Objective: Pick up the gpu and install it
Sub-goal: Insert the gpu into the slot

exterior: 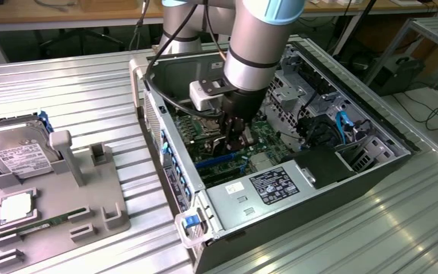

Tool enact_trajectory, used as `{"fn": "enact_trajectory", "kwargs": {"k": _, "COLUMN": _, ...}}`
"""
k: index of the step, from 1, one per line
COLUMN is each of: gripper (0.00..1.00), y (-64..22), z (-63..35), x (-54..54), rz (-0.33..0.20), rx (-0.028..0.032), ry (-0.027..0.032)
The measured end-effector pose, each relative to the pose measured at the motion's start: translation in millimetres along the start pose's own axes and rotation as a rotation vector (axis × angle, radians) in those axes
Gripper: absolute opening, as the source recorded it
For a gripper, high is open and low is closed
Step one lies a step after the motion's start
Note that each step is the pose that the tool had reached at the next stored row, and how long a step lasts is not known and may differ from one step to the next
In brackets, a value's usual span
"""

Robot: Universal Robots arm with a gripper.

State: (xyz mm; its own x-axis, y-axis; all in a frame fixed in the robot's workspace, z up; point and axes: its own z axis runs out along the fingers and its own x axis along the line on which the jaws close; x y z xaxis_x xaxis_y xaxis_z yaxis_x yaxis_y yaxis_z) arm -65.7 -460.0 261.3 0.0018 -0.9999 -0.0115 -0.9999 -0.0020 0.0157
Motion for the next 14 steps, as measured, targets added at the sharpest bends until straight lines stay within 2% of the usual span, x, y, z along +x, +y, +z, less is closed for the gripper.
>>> {"fn": "enact_trajectory", "kwargs": {"k": 14, "gripper": 0.27, "y": 1.7, "z": 5.3, "x": -0.1, "rz": 0.000, "rx": -0.0002, "ry": -0.0008}}
